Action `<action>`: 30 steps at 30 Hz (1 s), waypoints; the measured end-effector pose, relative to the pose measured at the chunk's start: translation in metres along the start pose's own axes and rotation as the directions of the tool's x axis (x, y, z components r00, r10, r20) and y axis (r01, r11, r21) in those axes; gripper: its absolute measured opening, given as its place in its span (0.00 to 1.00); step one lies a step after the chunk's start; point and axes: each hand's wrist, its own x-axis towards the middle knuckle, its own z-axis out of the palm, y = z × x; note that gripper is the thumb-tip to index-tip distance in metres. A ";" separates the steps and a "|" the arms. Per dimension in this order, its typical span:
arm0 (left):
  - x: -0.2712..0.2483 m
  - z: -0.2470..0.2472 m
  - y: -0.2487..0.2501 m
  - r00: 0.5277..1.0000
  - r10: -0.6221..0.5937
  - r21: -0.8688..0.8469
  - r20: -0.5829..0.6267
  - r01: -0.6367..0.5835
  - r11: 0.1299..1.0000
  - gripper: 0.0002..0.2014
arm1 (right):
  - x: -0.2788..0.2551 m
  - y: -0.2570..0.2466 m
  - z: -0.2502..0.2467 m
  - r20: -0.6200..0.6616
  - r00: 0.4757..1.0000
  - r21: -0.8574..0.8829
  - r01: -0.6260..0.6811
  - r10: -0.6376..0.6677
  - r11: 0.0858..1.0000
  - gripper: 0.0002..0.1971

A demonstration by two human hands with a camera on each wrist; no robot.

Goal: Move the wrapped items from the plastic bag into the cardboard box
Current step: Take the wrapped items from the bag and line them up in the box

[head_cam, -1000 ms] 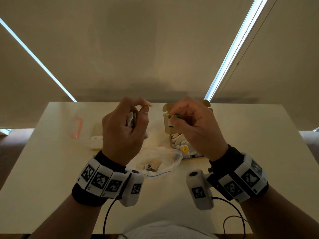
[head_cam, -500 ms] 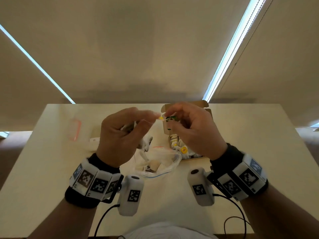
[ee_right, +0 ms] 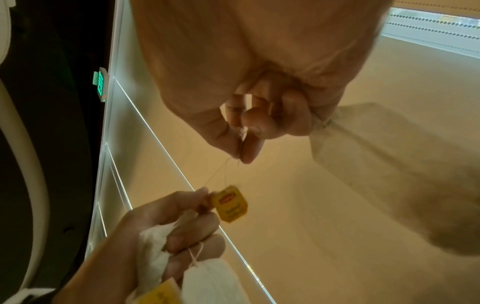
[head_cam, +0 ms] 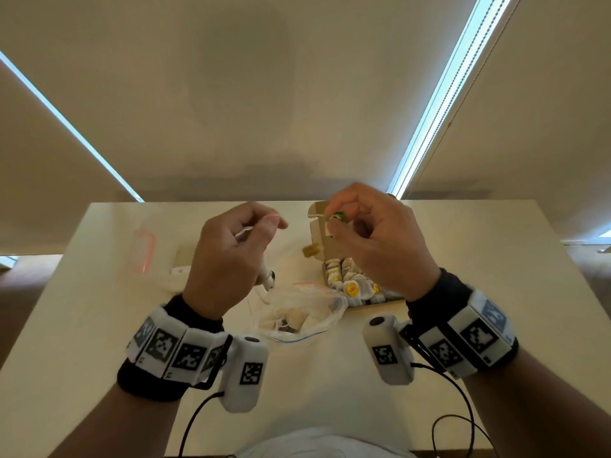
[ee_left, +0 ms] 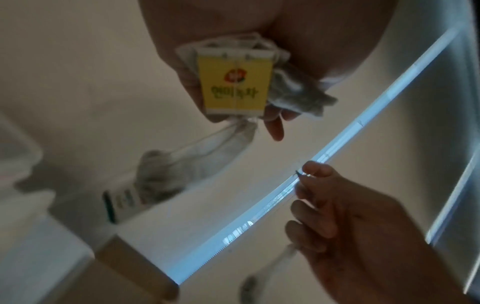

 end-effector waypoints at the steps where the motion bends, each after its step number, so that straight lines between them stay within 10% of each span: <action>1: 0.001 0.002 -0.001 0.994 -0.098 -0.094 0.049 0.103 0.990 0.13 | 0.000 0.000 0.000 -0.010 1.000 -0.004 0.008 -0.008 1.000 0.04; 7: -0.001 0.011 -0.003 0.751 -0.444 -0.365 0.488 0.638 0.678 0.20 | -0.001 -0.001 -0.003 -0.037 0.996 -0.142 0.080 -0.086 0.987 0.04; 11: 0.001 0.018 -0.012 0.562 -0.404 -0.404 0.722 0.816 0.413 0.22 | 0.000 0.000 -0.008 -0.027 0.994 -0.184 0.101 -0.108 0.978 0.05; 15: 0.003 0.025 -0.021 0.471 -0.233 -0.426 0.851 0.878 0.218 0.22 | 0.001 0.000 -0.012 0.013 0.995 -0.187 0.095 -0.094 0.978 0.06; 19: 0.005 0.034 -0.019 0.506 -0.143 -0.492 0.851 0.862 0.122 0.13 | 0.000 0.001 -0.014 0.056 0.996 -0.144 0.082 -0.075 0.986 0.07; 25: 0.009 0.043 -0.007 0.710 -0.362 -0.689 0.604 0.694 0.209 0.17 | -0.001 0.005 -0.015 0.072 0.997 -0.126 0.036 -0.027 0.991 0.08; 27: 0.010 0.040 -0.005 0.798 -0.362 -0.732 0.481 0.593 0.336 0.14 | -0.001 0.007 -0.016 0.077 0.997 -0.134 0.022 -0.012 0.991 0.09; 30: 0.004 0.027 0.001 0.930 -0.069 -0.579 0.362 0.282 0.765 0.12 | 0.000 0.007 -0.018 0.057 0.998 -0.115 0.007 0.000 0.993 0.10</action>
